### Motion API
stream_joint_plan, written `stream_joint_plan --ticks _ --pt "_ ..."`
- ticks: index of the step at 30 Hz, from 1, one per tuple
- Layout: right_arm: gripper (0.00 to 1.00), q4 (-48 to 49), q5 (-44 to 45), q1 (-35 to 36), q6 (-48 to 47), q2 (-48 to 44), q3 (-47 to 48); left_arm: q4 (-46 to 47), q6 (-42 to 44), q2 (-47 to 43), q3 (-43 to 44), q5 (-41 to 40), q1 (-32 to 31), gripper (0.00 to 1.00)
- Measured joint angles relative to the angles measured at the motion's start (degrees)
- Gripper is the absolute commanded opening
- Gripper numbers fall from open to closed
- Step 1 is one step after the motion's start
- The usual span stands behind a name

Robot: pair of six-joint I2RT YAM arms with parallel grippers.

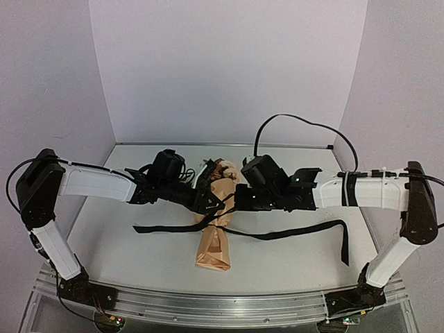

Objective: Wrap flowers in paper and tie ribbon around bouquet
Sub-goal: Pick up the left side of the half-tied ribbon at the center of the board.

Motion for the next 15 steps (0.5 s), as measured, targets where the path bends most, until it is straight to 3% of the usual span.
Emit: stream_joint_plan --ticks 15 --pt "0.0 2.9 -0.4 0.0 3.2 0.0 -1.3 -0.5 1.6 2.8 0.0 -3.9 -3.1 0.47"
